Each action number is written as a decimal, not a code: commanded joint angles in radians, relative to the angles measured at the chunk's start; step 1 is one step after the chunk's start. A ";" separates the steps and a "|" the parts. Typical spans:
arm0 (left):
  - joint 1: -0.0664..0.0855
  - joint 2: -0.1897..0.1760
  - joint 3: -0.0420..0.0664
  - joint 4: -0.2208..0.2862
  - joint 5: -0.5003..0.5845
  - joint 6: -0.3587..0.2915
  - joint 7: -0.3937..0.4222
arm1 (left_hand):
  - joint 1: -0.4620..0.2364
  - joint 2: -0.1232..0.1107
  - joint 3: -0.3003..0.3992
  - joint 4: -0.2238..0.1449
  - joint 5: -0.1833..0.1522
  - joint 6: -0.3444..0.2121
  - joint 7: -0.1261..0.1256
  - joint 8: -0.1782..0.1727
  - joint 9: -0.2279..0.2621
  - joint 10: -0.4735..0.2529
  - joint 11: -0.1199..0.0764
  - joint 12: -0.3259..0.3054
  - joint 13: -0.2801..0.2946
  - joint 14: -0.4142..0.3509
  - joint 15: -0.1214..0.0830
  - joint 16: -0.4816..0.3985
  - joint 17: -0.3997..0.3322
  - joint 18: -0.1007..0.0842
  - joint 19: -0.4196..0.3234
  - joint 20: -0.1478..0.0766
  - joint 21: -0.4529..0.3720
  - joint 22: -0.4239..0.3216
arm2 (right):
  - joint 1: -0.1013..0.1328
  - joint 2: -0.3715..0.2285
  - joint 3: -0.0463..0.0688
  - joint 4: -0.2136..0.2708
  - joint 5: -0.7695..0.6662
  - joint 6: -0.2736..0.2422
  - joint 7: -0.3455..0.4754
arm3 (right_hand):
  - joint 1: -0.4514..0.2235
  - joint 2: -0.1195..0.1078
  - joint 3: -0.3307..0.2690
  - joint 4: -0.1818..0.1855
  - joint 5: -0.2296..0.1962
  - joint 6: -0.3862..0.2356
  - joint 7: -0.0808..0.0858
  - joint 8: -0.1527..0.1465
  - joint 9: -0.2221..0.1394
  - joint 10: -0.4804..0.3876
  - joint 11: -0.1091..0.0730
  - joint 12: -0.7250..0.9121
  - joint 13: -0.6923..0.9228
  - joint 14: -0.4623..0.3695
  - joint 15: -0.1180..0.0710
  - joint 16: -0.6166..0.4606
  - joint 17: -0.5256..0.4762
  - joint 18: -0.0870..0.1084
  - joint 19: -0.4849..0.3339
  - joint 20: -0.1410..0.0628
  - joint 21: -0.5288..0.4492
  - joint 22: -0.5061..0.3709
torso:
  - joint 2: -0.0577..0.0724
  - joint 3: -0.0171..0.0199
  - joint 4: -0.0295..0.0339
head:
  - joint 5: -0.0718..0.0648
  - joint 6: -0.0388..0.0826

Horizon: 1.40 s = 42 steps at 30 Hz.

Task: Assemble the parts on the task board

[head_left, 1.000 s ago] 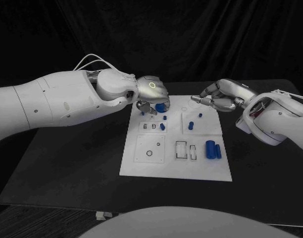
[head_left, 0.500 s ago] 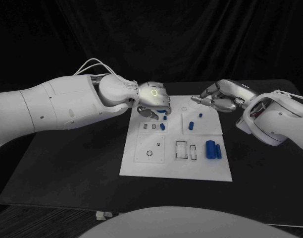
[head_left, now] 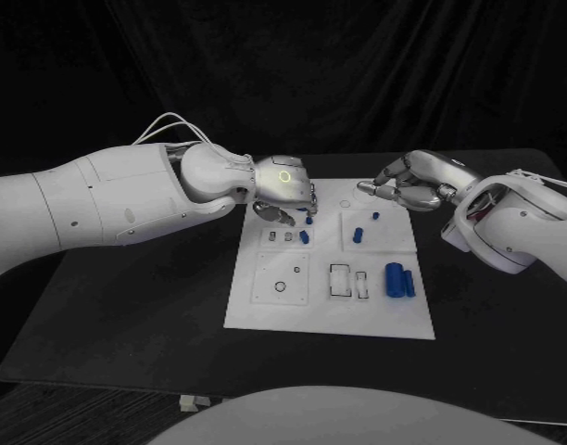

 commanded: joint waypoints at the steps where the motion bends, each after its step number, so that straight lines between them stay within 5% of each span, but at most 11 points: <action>1: -0.002 0.000 0.001 0.004 -0.006 0.025 0.003 | -0.007 0.002 0.001 0.005 -0.004 -0.006 -0.001 -0.005 0.001 0.104 -0.005 0.003 0.263 0.106 -0.006 0.003 0.263 -0.012 0.081 -0.003 -0.005 0.251 | -0.004 0.001 0.001 0.001 -0.001 0.007 -0.015 | 0.012 0.003 -0.008 0.000 0.007 -0.005 0.001 0.001 0.002 0.102 0.006 0.005 0.263 0.103 0.008 0.004 0.244 -0.008 0.045 0.007 0.002 0.223 | 0.000 0.0001 -0.0004 | 0.002 0.000; 15: -0.029 0.005 0.001 -0.009 0.017 0.042 -0.002 | -0.008 0.009 0.005 0.010 0.004 -0.009 0.015 -0.018 -0.002 0.104 0.006 0.003 0.263 0.106 -0.002 0.003 0.263 -0.012 0.080 -0.001 -0.006 0.250 | -0.005 0.000 0.001 0.001 -0.001 0.011 -0.018 | 0.037 0.015 -0.013 -0.001 0.018 -0.008 0.001 0.001 0.003 0.102 0.007 0.005 0.263 0.103 0.008 0.004 0.244 -0.008 0.044 0.007 0.002 0.222 | 0.000 -0.0001 0.0004 | -0.004 0.000; 34: -0.051 0.035 0.001 -0.034 0.036 0.038 -0.037 | 0.021 0.028 0.034 -0.019 0.086 0.009 0.030 -0.044 -0.011 0.104 0.019 0.003 0.263 0.106 0.004 0.003 0.263 -0.013 0.082 0.005 -0.002 0.252 | -0.006 -0.001 0.001 0.001 -0.001 0.021 -0.021 | 0.043 0.020 -0.015 0.000 0.019 -0.008 0.001 0.001 0.004 0.102 0.007 0.005 0.263 0.102 0.008 0.004 0.243 -0.008 0.044 0.008 0.002 0.222 | 0.000 0.0006 -0.0006 | -0.004 0.000; 42: -0.061 0.049 0.001 -0.044 0.036 0.044 -0.050 | -0.003 0.029 0.030 -0.019 0.074 0.044 0.020 -0.041 -0.008 0.104 0.013 0.003 0.263 0.106 0.003 0.003 0.263 -0.013 0.082 0.006 -0.002 0.252 | -0.008 -0.002 0.001 0.002 -0.001 0.028 -0.023 | 0.045 0.022 -0.016 0.001 0.020 -0.007 0.001 0.002 0.005 0.102 0.007 0.005 0.263 0.102 0.008 0.004 0.242 -0.008 0.044 0.008 0.002 0.222 | 0.000 0.0005 -0.0004 | -0.006 0.000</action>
